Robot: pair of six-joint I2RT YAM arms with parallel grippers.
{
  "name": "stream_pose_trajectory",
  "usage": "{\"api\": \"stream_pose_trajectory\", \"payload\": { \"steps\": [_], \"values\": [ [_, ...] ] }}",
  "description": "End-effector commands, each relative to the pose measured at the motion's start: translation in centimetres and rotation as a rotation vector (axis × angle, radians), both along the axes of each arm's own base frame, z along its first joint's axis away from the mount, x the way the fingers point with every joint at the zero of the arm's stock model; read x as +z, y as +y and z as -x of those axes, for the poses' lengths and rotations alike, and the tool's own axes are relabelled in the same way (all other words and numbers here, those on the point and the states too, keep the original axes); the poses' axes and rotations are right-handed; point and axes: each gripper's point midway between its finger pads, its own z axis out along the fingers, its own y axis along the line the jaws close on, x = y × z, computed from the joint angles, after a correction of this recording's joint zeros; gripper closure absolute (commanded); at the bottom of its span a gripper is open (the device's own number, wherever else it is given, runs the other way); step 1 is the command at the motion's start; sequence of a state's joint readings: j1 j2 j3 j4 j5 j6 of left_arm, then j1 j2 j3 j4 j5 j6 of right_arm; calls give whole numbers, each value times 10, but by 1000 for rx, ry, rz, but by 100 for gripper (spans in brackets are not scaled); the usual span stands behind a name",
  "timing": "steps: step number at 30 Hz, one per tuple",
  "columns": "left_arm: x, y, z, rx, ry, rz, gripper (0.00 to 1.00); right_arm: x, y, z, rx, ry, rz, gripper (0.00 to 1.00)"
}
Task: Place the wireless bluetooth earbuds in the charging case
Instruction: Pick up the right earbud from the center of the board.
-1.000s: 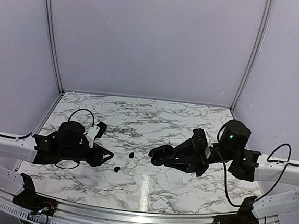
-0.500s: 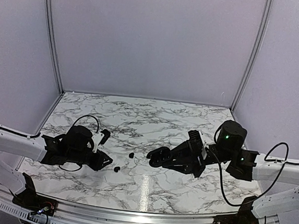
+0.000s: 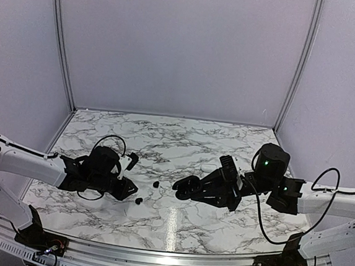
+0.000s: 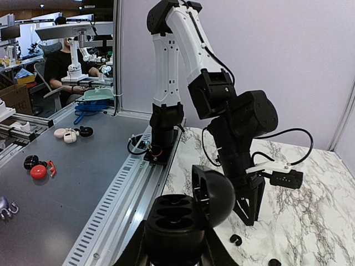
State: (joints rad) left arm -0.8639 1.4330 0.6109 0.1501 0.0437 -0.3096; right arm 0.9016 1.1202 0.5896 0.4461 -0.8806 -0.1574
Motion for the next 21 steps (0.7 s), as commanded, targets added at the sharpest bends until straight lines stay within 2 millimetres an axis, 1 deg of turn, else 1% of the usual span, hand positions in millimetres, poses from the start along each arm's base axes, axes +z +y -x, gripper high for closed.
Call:
{"api": "stream_pose_trajectory", "payload": {
  "steps": [1, 8, 14, 21],
  "values": [
    [-5, 0, -4, -10, 2, -45, 80, 12, 4, 1, 6, 0, -15, 100],
    [-18, -4, -4, -24, 21, -79, 80, 13, 5, 0, 6, 3, -14, 100],
    [-32, -7, 0, -45, 38, -123, 81, 13, 4, 0, 4, 5, -12, 100],
    [-38, -15, 6, -77, 42, -148, 81, 12, 4, -1, -1, 8, -9, 100]
  ]
}}
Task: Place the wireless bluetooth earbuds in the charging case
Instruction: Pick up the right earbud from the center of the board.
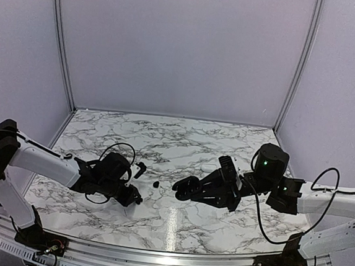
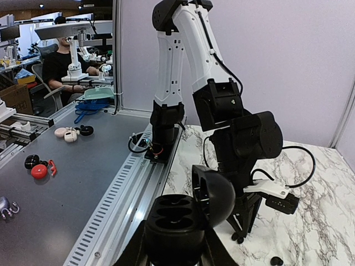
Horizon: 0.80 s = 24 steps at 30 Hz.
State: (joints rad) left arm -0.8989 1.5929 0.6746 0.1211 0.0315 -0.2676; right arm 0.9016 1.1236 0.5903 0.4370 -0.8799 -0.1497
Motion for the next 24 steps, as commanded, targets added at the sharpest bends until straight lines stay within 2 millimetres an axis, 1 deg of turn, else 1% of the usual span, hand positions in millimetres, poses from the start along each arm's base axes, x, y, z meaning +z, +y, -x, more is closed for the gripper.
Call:
{"api": "stream_pose_trajectory", "payload": {
  "steps": [1, 12, 19, 21, 24],
  "values": [
    [-2, -5, 2, -24, -6, -33, 81, 15, 4, 0, 1, -7, -20, 100],
    [-12, -6, 18, -73, 10, -82, 81, 14, 4, -1, -7, -4, -15, 100],
    [-11, -11, 23, -94, 12, -81, 88, 13, 5, -3, -12, -3, -13, 100],
    [-10, -11, 23, -99, 11, -81, 92, 13, 5, -3, -12, -3, -13, 100],
    [-3, -12, 21, -100, -8, -74, 97, 13, 5, -3, -12, 0, -11, 100]
  ]
}}
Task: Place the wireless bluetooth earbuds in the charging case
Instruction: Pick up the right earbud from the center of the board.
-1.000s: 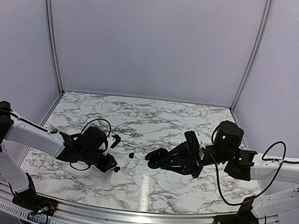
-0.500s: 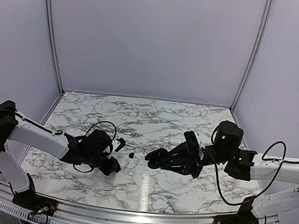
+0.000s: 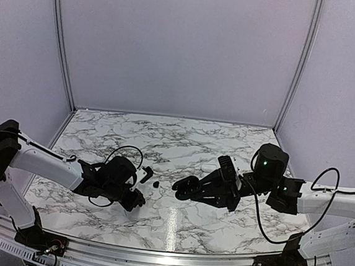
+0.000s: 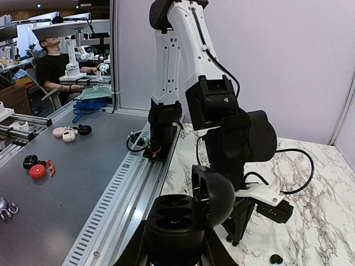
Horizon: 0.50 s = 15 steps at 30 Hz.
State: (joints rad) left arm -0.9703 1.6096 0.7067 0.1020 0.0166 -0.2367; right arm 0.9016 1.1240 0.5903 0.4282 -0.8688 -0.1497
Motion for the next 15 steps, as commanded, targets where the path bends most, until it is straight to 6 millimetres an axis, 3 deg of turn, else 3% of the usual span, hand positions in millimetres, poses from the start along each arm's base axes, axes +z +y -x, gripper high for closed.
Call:
{"api": "stream_pose_trajectory", "payload": {
  "steps": [1, 9, 12, 15],
  "values": [
    [-3, 8, 5, -14, 8, -48, 98, 15, 5, -1, -1, -5, -19, 100],
    [24, 9, 6, -28, -46, 9, 100, 10, 7, -2, -2, 6, -7, 100],
    [49, 10, 6, -46, -103, 60, 100, 7, 9, -5, -5, 20, 2, 100],
    [95, 10, 15, -104, -205, 170, 100, 1, 14, -9, -11, 51, 21, 100]
  ]
}}
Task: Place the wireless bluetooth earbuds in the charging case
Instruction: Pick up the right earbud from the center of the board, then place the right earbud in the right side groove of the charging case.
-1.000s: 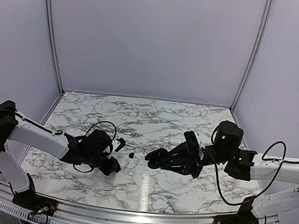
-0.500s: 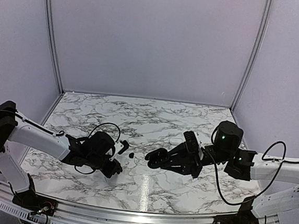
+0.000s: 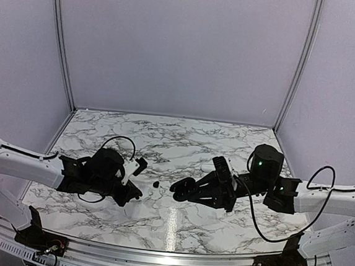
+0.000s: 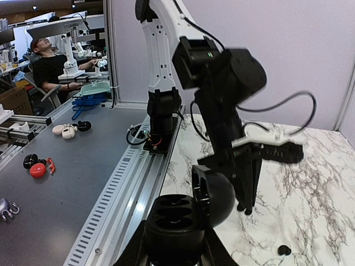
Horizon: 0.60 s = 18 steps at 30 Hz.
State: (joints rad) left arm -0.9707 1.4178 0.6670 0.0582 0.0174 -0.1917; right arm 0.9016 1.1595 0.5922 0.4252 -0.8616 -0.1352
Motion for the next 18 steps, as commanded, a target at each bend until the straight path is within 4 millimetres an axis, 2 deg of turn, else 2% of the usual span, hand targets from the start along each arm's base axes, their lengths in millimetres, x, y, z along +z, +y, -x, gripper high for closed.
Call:
{"api": "stream_pose_trajectory", "payload": {
  "steps": [1, 5, 8, 12, 15, 18],
  "values": [
    [64, 5, 13, -85, -166, 131, 100, 10, 12, -6, 0, 29, 0, 100],
    [144, 8, 33, -120, -312, 368, 100, 5, 18, -9, 12, 54, 22, 100],
    [185, 8, 58, -193, -403, 443, 100, 4, 18, -8, 15, 58, 9, 100],
    [211, -3, 81, -276, -442, 482, 100, 0, 25, -11, 33, 79, 38, 100],
    [218, -19, 89, -315, -479, 441, 100, -1, 27, -12, 28, 87, 46, 100],
    [216, -38, 96, -359, -487, 402, 100, -3, 30, -13, 29, 96, 58, 100]
  ]
}}
